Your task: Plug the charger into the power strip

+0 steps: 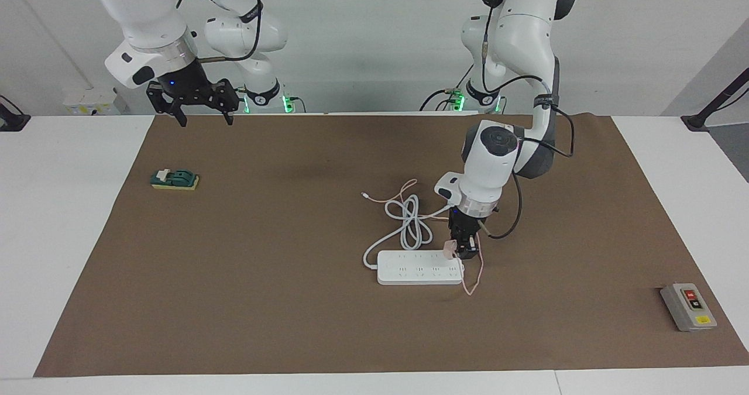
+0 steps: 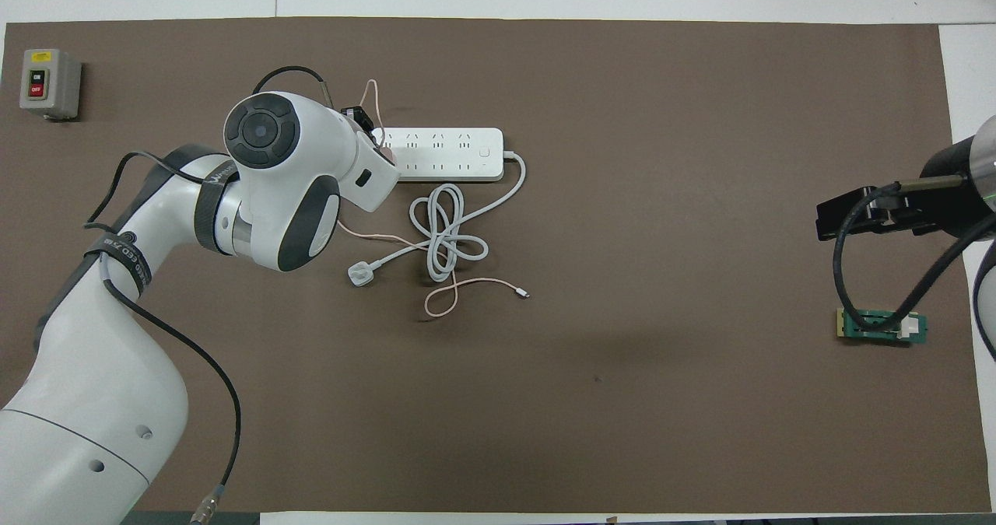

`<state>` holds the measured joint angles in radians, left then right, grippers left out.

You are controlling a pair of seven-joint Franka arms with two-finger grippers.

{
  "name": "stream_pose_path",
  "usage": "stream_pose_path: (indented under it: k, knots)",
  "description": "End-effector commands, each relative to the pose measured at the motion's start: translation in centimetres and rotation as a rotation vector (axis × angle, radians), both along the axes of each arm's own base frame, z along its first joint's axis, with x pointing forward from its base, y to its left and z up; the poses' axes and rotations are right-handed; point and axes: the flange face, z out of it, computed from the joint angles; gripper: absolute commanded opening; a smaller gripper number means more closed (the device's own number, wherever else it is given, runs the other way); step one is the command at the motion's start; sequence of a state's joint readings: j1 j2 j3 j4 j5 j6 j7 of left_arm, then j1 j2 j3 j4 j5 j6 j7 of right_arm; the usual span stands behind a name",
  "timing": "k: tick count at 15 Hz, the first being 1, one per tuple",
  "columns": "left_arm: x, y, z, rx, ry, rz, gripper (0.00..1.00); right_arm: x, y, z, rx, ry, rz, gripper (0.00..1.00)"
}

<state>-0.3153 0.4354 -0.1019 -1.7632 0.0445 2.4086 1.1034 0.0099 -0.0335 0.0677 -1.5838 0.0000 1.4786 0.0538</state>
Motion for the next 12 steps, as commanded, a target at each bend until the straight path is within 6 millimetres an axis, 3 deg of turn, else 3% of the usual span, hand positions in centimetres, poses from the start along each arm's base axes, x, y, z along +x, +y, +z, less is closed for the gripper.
stream_pose_path:
  k: [1,8,12]
  knots:
    - [-0.9,-0.2,-1.1,0.031,0.037,0.006,0.0,-0.5,0.2,0.3,0.015,-0.017,-0.017,1.0]
    - [-1.0,0.0,-2.1,0.024,0.04,0.024,0.0,-0.6,0.5,0.4,0.015,-0.017,-0.013,1.0]
    - [0.1,0.1,-2.8,0.014,0.036,0.022,0.0,-0.6,0.5,0.4,0.015,-0.017,-0.011,1.0]
